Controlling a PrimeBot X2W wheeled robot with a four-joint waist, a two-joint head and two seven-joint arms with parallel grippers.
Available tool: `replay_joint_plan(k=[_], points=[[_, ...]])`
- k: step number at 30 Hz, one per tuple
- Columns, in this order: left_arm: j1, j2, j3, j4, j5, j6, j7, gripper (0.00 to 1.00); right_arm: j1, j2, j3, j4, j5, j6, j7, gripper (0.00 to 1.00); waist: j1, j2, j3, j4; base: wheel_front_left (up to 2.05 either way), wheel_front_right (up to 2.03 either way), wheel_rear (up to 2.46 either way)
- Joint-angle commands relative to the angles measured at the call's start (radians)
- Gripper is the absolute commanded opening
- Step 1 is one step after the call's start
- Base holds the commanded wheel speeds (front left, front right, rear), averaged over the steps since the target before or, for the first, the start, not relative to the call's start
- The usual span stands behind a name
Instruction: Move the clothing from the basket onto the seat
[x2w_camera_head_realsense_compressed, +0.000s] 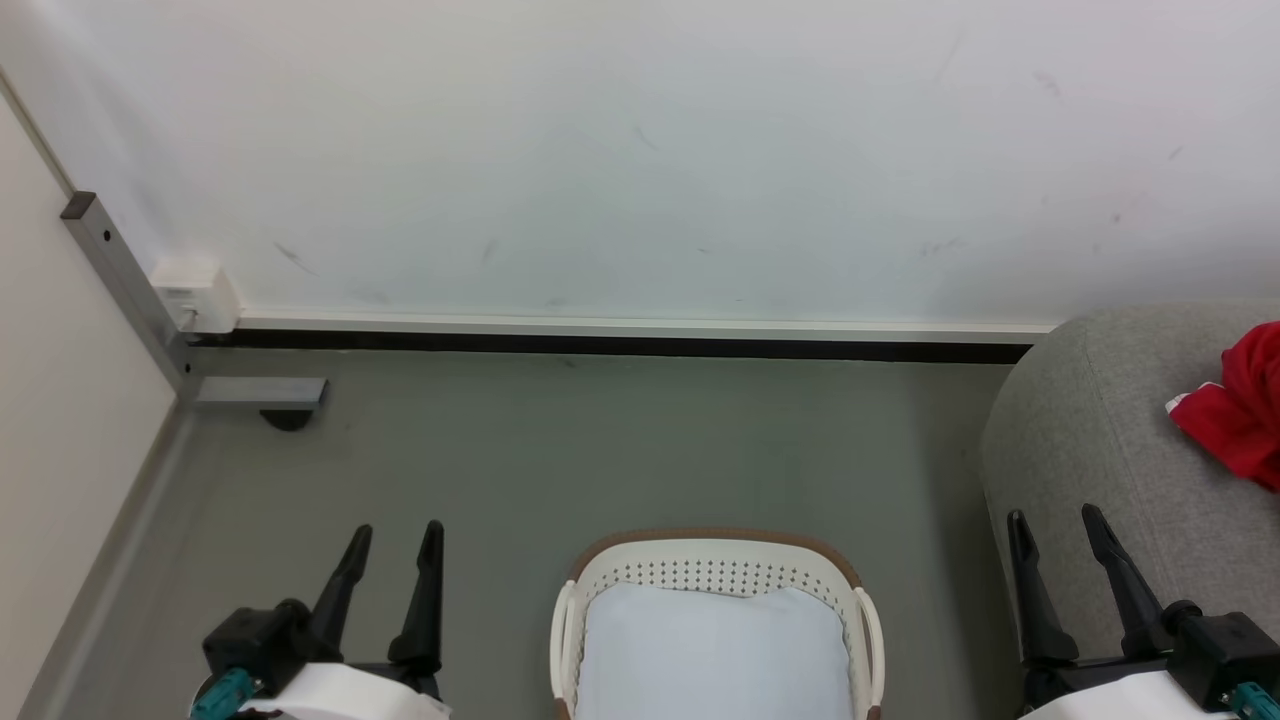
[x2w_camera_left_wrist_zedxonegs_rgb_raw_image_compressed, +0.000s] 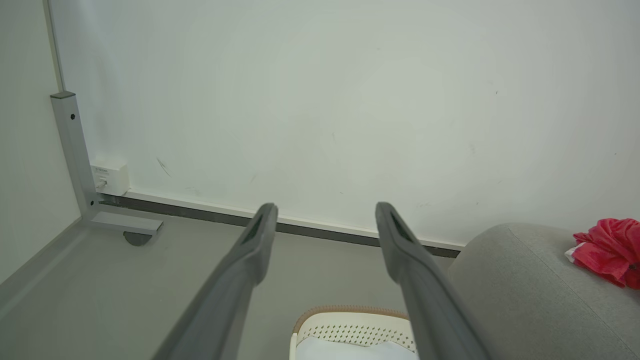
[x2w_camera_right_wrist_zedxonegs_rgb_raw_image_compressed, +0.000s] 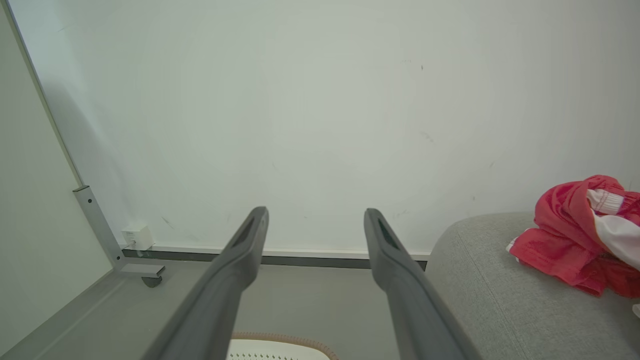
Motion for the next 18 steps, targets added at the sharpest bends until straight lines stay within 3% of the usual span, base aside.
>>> replay_joint_plan(k=[1,5,6,18], points=[[-0.006,0.01,0.001,0.0,0.001,0.0,0.0,1.0,-0.012,-0.005,0.001,-0.002,0.005,-0.003,-0.003,1.0,0.0,0.0,0.0,-0.002,0.0,0.0,0.0],[-0.006,0.011,-0.004,0.001,-0.008,0.0,0.0,1.0,-0.013,-0.005,0.002,0.001,0.006,-0.003,-0.003,1.0,0.0,0.0,0.0,-0.003,0.0,0.0,0.0],[0.0,0.001,-0.004,0.001,-0.006,0.0,0.0,0.0,0.0,0.0,0.0,0.0,0.0,0.0,0.0,0.0,0.0,0.0,0.0,-0.003,0.0,0.0,0.0],[0.012,-0.008,0.021,0.013,-0.155,-0.001,0.046,0.0,0.01,0.008,-0.02,0.016,0.154,0.0,0.045,0.0,0.0,0.0,0.001,-0.003,0.0,0.0,0.0]])
